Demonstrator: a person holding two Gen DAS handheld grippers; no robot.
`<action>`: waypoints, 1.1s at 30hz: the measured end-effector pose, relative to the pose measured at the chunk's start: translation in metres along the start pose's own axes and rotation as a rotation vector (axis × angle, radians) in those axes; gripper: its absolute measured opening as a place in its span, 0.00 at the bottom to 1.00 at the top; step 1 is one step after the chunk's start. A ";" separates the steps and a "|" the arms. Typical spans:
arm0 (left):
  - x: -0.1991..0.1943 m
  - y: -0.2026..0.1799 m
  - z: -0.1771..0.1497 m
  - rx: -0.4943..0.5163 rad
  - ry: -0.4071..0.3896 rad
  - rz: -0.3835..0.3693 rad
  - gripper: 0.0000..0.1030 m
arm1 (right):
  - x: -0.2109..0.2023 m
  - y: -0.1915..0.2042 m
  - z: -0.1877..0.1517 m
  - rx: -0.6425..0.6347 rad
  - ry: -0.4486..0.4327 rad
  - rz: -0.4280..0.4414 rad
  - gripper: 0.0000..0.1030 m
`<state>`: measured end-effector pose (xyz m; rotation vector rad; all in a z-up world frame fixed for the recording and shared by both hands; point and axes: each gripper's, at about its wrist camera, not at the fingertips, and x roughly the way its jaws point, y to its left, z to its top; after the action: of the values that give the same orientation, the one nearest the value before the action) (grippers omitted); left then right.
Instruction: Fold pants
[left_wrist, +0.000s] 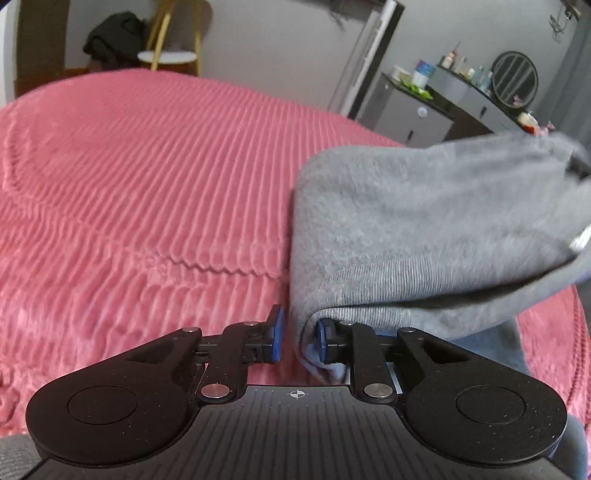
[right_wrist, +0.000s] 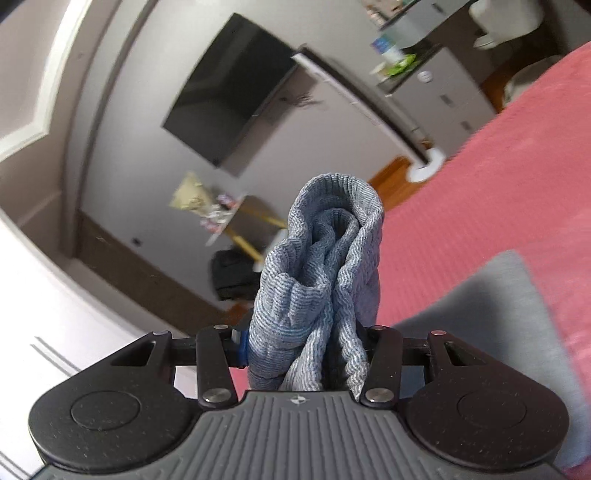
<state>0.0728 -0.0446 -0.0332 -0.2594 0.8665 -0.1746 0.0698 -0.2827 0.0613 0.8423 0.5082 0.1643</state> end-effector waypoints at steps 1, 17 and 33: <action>0.003 -0.001 0.000 0.001 0.023 0.001 0.21 | 0.001 -0.012 -0.002 -0.007 0.011 -0.025 0.45; -0.022 0.023 0.004 -0.122 0.005 -0.261 0.55 | -0.024 -0.109 -0.068 0.232 0.151 -0.260 0.77; 0.035 0.023 0.016 -0.183 0.086 -0.107 0.73 | 0.015 -0.140 -0.083 0.379 0.015 -0.242 0.51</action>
<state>0.1084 -0.0296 -0.0561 -0.4726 0.9559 -0.2073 0.0338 -0.3150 -0.0951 1.1395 0.6621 -0.1537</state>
